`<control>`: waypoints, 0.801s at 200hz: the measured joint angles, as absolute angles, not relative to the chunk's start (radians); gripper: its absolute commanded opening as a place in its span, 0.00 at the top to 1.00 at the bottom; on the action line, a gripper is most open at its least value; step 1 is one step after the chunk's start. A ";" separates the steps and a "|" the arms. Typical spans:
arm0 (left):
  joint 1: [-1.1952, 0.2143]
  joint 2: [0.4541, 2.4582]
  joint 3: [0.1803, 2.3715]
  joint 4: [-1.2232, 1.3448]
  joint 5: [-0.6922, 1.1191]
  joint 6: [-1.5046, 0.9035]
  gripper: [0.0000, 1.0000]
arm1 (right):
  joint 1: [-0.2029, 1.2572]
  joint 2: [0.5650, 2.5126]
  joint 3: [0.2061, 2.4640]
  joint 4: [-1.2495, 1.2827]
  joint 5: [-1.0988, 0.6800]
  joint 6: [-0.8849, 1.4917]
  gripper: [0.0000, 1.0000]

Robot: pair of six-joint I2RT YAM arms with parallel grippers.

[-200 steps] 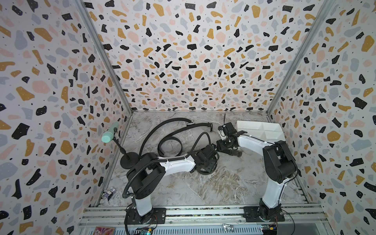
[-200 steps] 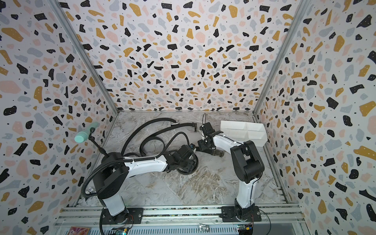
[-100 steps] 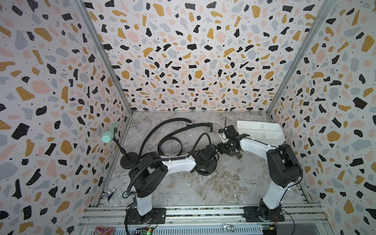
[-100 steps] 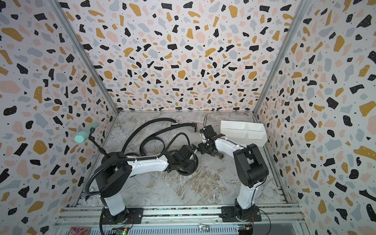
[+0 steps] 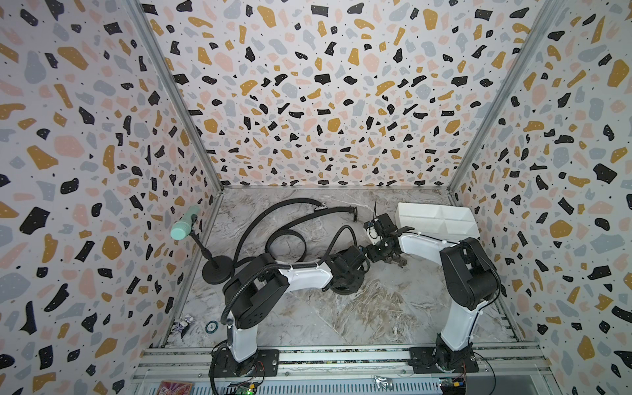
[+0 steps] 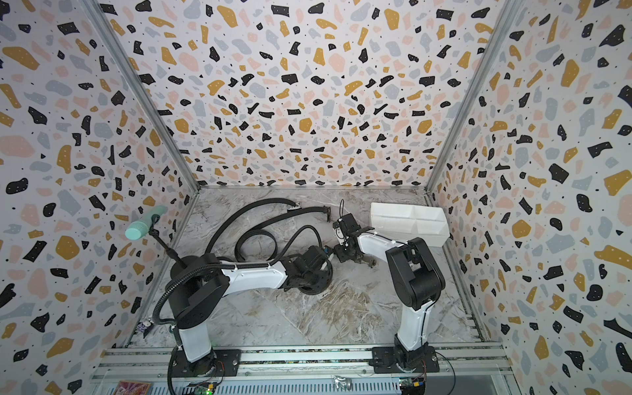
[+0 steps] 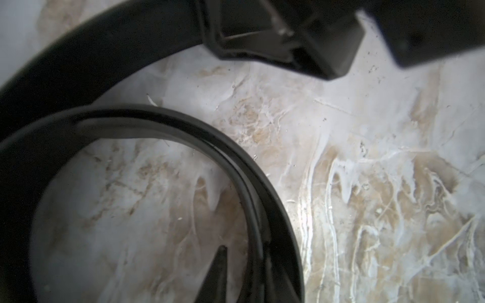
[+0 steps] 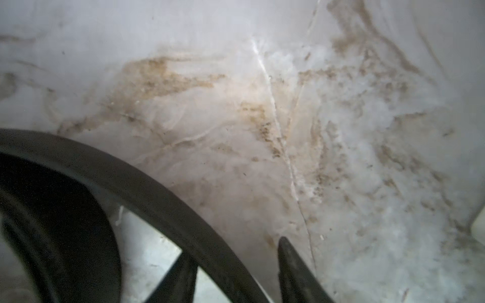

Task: Place the belts into the storage roll
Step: Roll the belt at the center of the board.

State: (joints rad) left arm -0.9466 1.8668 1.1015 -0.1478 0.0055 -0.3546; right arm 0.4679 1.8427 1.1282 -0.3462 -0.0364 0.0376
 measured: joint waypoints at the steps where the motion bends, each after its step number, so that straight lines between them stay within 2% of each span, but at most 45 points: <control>1: -0.947 1.868 1.103 -0.148 0.006 -0.355 0.96 | 0.468 1.843 1.128 -0.346 -0.036 0.038 0.67; 11: -0.947 1.880 1.116 -0.147 0.009 -0.359 1.00 | 0.470 1.838 1.116 -0.344 -0.033 0.041 0.74; 25: -0.946 1.902 1.145 -0.149 0.010 -0.365 1.00 | 0.474 1.820 1.096 -0.345 -0.032 0.048 0.83; 46: -0.943 1.933 1.190 -0.147 0.014 -0.384 1.00 | 0.473 1.784 1.052 -0.347 -0.018 0.081 0.89; 160: -0.826 2.117 1.362 0.013 0.094 -0.562 1.00 | 0.512 1.520 0.751 -0.339 -0.154 0.317 0.90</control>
State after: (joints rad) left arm -0.8261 2.1166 1.3617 0.0128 0.0944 -0.5625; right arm 0.5121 1.5200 0.7506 -0.3386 -0.1539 0.3172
